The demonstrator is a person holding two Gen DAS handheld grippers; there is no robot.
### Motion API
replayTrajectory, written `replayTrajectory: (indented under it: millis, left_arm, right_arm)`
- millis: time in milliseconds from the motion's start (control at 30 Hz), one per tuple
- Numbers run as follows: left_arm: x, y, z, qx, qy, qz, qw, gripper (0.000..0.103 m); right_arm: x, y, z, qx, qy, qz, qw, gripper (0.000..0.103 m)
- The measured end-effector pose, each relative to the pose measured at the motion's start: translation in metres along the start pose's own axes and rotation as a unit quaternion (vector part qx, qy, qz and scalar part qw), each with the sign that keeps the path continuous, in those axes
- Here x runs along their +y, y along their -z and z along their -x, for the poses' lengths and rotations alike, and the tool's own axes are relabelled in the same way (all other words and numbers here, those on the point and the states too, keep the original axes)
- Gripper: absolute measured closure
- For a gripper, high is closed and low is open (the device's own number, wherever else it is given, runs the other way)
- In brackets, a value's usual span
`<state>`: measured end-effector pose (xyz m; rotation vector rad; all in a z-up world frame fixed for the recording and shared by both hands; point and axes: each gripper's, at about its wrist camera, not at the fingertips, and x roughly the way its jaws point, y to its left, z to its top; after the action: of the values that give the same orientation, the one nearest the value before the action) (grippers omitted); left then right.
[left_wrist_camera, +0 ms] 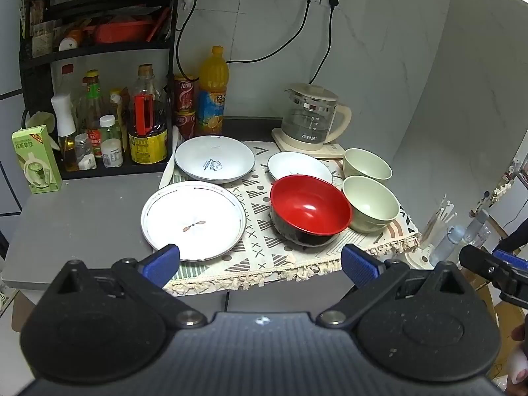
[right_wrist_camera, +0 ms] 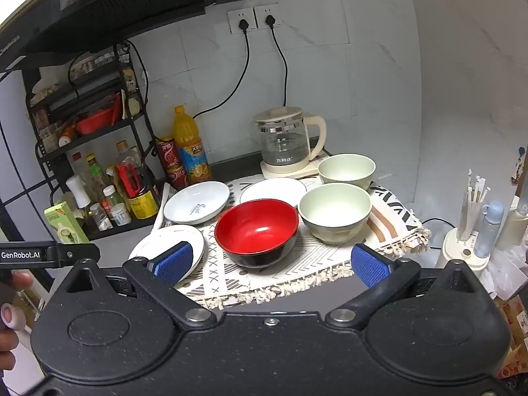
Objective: Organize plates and bowls
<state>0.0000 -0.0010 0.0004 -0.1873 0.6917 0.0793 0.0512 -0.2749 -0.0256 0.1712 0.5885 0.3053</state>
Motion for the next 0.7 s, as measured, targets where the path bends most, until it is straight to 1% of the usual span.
replayTrajectory:
  millis: [33,333,567,700]
  left_arm:
    - [-0.001,0.0,0.0,0.0,-0.001,0.0,1.0,0.0]
    - [0.012,0.002,-0.002,0.0,0.005,0.007,1.0,0.0]
    - [0.009,0.0,-0.003,0.002,0.002,0.006,1.0,0.0]
    - [0.014,-0.005,-0.008,0.002,0.003,0.005,1.0,0.0]
  right_arm:
    - [-0.009,0.001,0.002,-0.007,-0.011,-0.014,1.0,0.0]
    - [-0.006,-0.002,-0.005,0.001,-0.009,-0.002,1.0,0.0]
    - [-0.006,-0.003,-0.005,0.002,-0.009,-0.005,1.0,0.0]
    - [-0.005,-0.003,-0.005,0.002,-0.014,-0.004,1.0,0.0]
